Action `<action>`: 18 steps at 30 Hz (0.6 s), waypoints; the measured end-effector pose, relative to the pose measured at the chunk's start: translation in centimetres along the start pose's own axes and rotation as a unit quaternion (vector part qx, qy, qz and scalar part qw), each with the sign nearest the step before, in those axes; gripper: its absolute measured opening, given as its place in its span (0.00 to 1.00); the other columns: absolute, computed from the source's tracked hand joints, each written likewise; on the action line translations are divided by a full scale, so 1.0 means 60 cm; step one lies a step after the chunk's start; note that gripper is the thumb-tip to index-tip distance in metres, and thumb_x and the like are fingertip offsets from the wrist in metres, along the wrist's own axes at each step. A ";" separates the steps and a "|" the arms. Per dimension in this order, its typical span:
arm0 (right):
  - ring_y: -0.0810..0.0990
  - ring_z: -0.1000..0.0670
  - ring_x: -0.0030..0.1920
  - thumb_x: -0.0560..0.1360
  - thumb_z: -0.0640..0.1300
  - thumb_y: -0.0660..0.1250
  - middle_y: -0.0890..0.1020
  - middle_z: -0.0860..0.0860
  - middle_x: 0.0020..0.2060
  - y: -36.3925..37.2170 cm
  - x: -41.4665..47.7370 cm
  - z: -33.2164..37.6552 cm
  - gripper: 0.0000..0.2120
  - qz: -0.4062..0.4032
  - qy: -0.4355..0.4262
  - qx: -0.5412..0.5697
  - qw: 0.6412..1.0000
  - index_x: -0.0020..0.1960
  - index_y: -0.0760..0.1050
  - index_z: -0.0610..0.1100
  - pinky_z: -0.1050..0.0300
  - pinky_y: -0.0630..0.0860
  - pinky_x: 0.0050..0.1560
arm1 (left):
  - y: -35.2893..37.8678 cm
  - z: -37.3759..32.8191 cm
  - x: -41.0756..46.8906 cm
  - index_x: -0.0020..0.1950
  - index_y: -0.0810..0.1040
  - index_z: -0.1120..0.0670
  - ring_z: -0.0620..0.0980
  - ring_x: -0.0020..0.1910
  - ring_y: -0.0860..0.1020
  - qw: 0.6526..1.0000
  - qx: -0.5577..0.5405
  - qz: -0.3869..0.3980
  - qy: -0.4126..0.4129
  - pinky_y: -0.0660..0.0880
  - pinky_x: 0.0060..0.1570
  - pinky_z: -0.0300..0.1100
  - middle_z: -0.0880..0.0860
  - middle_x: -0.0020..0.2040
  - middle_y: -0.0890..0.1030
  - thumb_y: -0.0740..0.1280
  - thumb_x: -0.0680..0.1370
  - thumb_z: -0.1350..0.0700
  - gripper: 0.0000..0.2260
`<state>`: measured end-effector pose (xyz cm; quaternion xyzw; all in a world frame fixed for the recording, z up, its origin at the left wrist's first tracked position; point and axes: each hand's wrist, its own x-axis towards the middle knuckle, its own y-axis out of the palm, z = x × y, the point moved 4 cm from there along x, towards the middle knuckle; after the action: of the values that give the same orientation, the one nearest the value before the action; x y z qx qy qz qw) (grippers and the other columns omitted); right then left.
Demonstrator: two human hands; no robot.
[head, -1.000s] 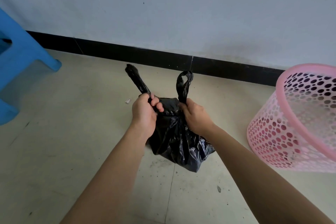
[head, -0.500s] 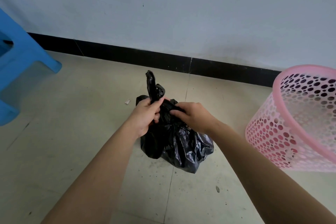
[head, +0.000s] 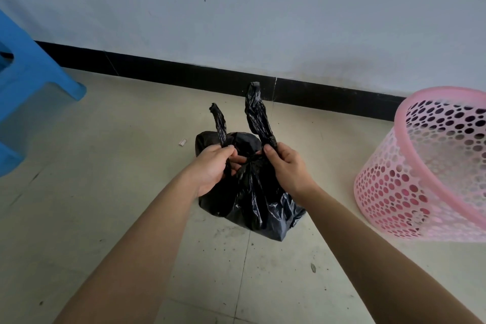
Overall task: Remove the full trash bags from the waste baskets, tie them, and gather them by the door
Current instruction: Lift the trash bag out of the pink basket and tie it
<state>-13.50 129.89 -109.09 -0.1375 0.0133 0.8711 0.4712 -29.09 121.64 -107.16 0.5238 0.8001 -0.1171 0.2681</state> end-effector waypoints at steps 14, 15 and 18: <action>0.72 0.59 0.36 0.84 0.47 0.58 0.75 0.57 0.35 0.002 0.007 0.054 0.10 0.156 -0.114 -0.403 0.895 0.51 0.77 0.46 0.63 0.66 0.36 | -0.005 -0.016 -0.003 0.63 0.77 0.52 0.50 0.53 0.84 0.987 0.023 0.153 0.050 0.80 0.52 0.42 0.53 0.54 0.86 0.72 0.75 0.68 0.19; 0.73 0.58 0.36 0.84 0.48 0.58 0.76 0.57 0.35 0.004 0.008 0.056 0.10 0.170 -0.110 -0.415 0.887 0.53 0.77 0.46 0.62 0.67 0.37 | -0.004 -0.018 -0.005 0.66 0.77 0.49 0.49 0.51 0.84 0.986 0.030 0.156 0.046 0.79 0.51 0.40 0.50 0.52 0.86 0.72 0.76 0.63 0.20; 0.81 0.54 0.43 0.82 0.51 0.62 0.83 0.52 0.42 -0.002 0.012 0.061 0.11 0.199 -0.069 -0.368 0.906 0.54 0.80 0.46 0.58 0.77 0.46 | -0.008 -0.016 -0.001 0.61 0.82 0.51 0.45 0.32 0.69 0.987 0.065 0.140 0.040 0.68 0.35 0.38 0.47 0.32 0.71 0.67 0.80 0.48 0.13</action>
<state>-14.64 131.11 -105.75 -0.2346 -0.3135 0.8973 0.2038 -29.78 121.85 -106.37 0.6511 0.7196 -0.1092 0.2154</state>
